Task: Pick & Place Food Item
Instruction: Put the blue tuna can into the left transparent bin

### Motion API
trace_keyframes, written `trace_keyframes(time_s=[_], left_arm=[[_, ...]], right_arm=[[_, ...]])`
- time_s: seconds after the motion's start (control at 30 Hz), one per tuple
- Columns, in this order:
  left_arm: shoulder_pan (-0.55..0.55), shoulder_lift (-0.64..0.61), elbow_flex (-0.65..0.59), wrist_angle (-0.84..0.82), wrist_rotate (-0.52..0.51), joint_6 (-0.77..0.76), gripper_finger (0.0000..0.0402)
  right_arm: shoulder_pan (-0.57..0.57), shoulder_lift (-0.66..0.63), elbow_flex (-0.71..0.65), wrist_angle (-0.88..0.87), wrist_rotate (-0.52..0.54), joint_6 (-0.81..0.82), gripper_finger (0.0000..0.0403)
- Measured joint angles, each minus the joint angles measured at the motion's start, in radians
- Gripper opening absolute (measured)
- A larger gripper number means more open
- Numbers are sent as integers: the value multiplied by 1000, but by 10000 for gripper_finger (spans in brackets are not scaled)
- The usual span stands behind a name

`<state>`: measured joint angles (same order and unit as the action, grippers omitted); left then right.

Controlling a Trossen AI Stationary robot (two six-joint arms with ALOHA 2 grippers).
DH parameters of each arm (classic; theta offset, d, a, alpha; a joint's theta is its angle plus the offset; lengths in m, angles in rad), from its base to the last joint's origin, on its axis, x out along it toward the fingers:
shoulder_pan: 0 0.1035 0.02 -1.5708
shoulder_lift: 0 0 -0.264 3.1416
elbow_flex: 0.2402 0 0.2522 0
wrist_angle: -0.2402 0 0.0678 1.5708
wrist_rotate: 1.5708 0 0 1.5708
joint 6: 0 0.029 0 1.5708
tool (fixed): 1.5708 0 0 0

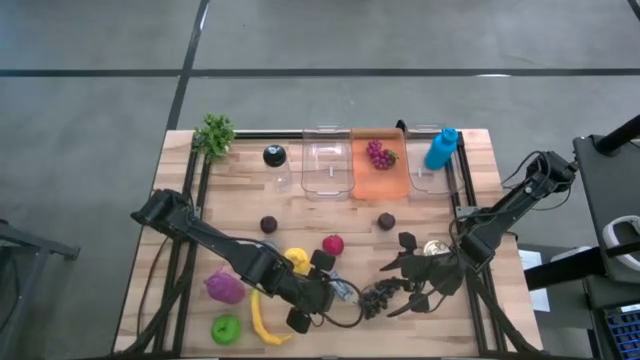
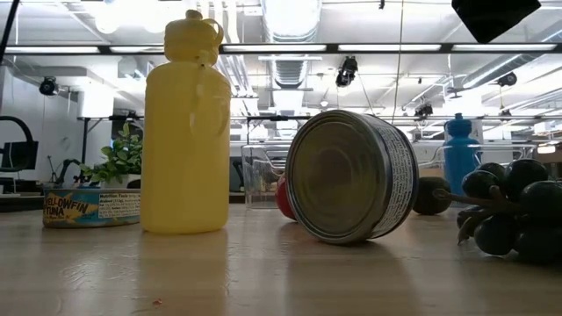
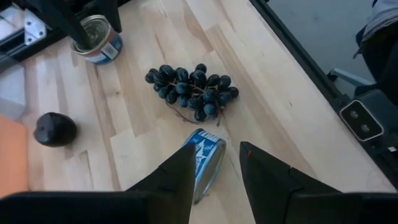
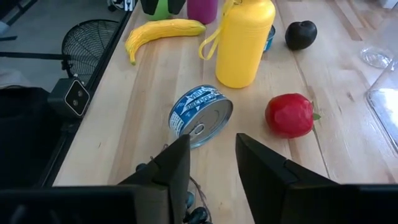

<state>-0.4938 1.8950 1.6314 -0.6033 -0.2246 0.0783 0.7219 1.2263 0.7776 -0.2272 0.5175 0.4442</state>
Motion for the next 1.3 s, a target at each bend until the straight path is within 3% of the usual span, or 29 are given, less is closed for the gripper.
trace_keyframes(time_s=[0.37, 0.77, 0.97, 1.1, 1.3], left_arm=[[45, 4, -3, 18, 88, -7, 118], [47, 9, -3, 63, 87, 65, 129], [46, 9, -70, 99, 91, 95, 171], [47, 9, -133, 227, 91, 101, 212], [79, 29, -135, 242, 206, 58, 275]], right_arm=[[0, 0, 0, 0, 0, 0, 135], [0, 0, 0, 0, 0, 0, 115], [0, 0, 0, 0, 0, 0, 106], [0, 0, 0, 0, 0, 0, 101], [0, 0, 0, 0, 0, 0, 93]])
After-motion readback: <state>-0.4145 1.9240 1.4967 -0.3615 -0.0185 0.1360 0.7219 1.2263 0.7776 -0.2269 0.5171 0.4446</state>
